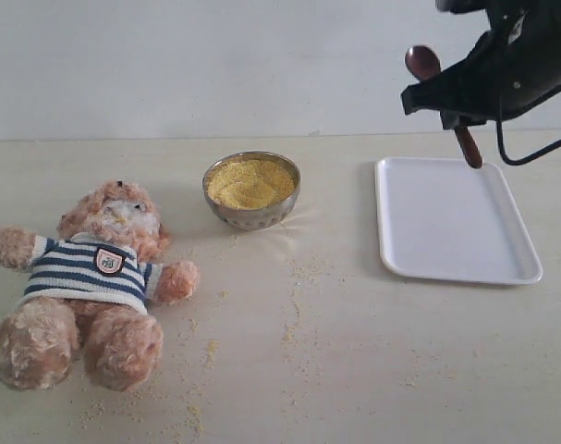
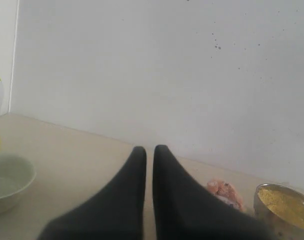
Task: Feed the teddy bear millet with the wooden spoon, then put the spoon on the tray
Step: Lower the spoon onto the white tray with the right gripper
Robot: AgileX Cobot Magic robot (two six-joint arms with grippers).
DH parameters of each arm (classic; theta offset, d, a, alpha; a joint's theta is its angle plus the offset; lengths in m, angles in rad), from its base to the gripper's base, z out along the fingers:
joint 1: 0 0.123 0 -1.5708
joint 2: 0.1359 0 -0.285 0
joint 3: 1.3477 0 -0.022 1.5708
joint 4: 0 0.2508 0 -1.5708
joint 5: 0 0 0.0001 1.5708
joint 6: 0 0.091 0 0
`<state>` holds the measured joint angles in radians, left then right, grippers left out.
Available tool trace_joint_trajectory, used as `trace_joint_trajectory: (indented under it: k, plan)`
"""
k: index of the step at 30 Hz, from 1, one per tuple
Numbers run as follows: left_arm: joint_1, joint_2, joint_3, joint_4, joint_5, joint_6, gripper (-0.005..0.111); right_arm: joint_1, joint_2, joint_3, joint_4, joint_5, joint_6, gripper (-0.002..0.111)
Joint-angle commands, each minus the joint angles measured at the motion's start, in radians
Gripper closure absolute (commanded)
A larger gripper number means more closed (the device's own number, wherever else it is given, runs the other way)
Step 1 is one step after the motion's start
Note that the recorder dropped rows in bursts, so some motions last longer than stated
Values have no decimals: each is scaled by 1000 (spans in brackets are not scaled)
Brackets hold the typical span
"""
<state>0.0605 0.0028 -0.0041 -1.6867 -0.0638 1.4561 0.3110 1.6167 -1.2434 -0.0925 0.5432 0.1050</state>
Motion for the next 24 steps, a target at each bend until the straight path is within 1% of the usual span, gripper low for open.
trace_joint_trajectory:
  k: [1, 7, 11, 12, 19, 24]
  plan:
    - [-2, -3, 4, 3, 8, -2, 102, -22, 85, 10, -10, 11, 2, 109]
    - [-2, -3, 4, 3, 9, 3, 102, -109, 177, 10, -2, 34, -2, 109]
    - [-2, -3, 4, 3, 11, 3, 102, -158, 211, 10, 3, 57, -98, 109]
    - [-2, -3, 4, 3, 17, 3, 102, -166, 222, 10, 6, 57, -95, 109]
    - [-2, -3, 4, 3, 85, 3, 102, -171, 269, 7, 4, -4, -93, 109]
    - [-2, -3, 4, 3, 89, 3, 102, -171, 340, 7, 4, -54, -93, 109]
